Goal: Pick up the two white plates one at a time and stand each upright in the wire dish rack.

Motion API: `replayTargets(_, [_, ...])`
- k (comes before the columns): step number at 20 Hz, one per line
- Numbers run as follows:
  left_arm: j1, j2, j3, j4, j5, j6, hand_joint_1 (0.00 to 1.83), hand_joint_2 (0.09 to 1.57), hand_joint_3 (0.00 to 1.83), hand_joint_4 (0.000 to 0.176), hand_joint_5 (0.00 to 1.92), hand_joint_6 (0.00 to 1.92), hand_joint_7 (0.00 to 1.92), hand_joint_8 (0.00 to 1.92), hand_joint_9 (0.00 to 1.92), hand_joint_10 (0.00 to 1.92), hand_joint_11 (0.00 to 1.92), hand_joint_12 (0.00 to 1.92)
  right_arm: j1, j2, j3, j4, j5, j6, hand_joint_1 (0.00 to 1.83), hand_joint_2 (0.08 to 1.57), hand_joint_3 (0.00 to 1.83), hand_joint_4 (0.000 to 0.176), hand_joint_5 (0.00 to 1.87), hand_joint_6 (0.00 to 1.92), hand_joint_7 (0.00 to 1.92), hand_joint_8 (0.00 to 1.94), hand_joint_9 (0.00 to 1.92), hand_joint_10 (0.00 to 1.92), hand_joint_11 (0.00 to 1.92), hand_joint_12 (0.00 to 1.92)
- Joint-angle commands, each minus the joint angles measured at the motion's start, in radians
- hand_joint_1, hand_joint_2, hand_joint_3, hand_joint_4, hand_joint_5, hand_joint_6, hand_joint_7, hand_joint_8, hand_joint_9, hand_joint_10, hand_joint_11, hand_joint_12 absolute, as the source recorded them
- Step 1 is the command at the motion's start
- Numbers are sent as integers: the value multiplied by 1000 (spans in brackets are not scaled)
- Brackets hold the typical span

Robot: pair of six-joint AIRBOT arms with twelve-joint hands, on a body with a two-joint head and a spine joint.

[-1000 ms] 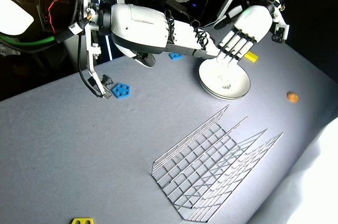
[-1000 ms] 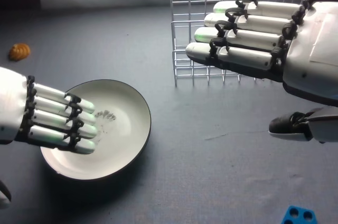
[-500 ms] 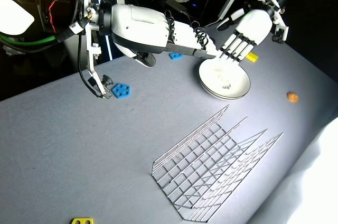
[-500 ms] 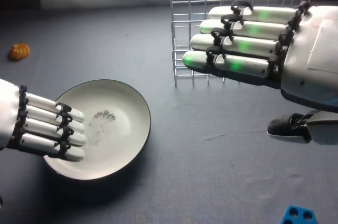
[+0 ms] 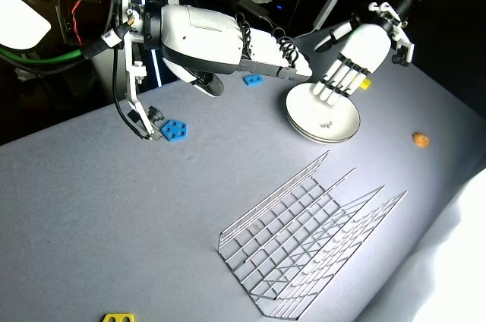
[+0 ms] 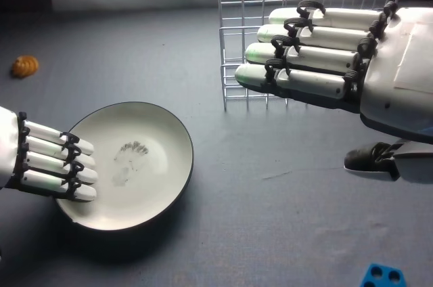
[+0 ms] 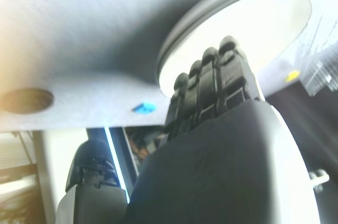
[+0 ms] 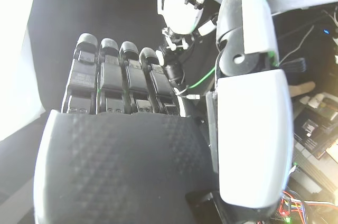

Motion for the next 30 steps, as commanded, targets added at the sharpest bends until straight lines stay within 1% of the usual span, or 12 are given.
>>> replayTargets(1, [0, -1, 7, -59, -39, 1, 0, 1132, 3, 0, 0, 0, 0, 0, 0, 0, 0, 0, 5, 3, -5, 16, 111, -3, 1135, 1026, 3, 0, 27, 6, 0, 0, 0, 0, 0, 0])
replayTargets(2, [1, -4, 13, -59, -38, 0, 0, 1128, 1, 0, 0, 0, 0, 0, 0, 0, 0, 0, 5, 2, -4, 16, 111, -3, 1077, 1019, 0, 0, 6, 2, 0, 0, 0, 0, 0, 0])
replayTargets(4, [2, -7, 19, -59, -32, 0, 0, 1127, 1, 0, 0, 0, 0, 0, 0, 0, 0, 0, 4, -9, -4, 16, 102, -10, 1084, 1013, 0, 0, 20, 7, 0, 0, 0, 0, 0, 0])
replayTargets(6, [8, -12, 28, -59, -24, 0, 0, 1133, 4, 0, 0, 0, 0, 0, 0, 0, 0, 0, 3, -25, -4, 16, 101, -50, 1101, 1011, 0, 0, 2, 0, 0, 0, 0, 0, 0, 0])
replayTargets(8, [9, -18, 39, -59, -18, 0, 0, 1129, 2, 0, 0, 0, 0, 0, 0, 0, 0, 0, 0, -42, 3, 16, 102, -63, 1089, 1021, 2, 0, 11, 4, 0, 0, 0, 0, 0, 0])
replayTargets(15, [22, -29, 49, -48, 0, 0, 0, 1135, 3, 0, 0, 0, 0, 0, 0, 0, 0, 0, -46, -160, 87, 16, 103, -89, 1109, 1035, 6, 0, 26, 10, 0, 0, 0, 0, 0, 0])
replayTargets(17, [24, -31, 47, -46, 1, 0, 0, 1133, 2, 0, 0, 0, 0, 0, 0, 0, 0, 0, -63, -191, 111, 16, 120, -95, 1105, 1031, 3, 0, 0, 0, 0, 0, 0, 0, 0, 0])
replayTargets(20, [24, -38, 34, -46, 3, 0, 0, 1135, 3, 0, 0, 0, 0, 0, 0, 0, 0, 0, -76, -227, 128, 16, 137, -133, 1132, 1043, 6, 0, 12, 4, 0, 0, 0, 0, 0, 0])
replayTargets(22, [24, -46, 21, -46, 8, 0, 0, 1139, 4, 0, 0, 0, 0, 0, 0, 0, 0, 0, -76, -240, 132, 16, 137, -143, 1081, 1053, 9, 0, 0, 0, 0, 0, 0, 0, 0, 0])
replayTargets(23, [24, -51, 9, -46, 9, 0, 0, 1134, 2, 0, 0, 0, 0, 0, 0, 0, 0, 0, -76, -250, 137, 16, 137, -146, 1111, 1049, 6, 0, 1, 0, 0, 0, 0, 0, 0, 0])
replayTargets(25, [22, -55, -17, -56, 9, 0, 0, 1135, 2, 0, 0, 0, 0, 0, 0, 0, 0, 0, -77, -270, 150, 16, 137, -159, 1083, 1056, 7, 0, 20, 6, 0, 0, 0, 0, 0, 0])
replayTargets(30, [-15, -73, -76, -74, 15, 0, 0, 1143, 5, 0, 0, 0, 0, 0, 0, 0, 0, 0, -89, -333, 196, 16, 138, -186, 1102, 1055, 2, 0, 20, 7, 0, 0, 0, 0, 0, 0])
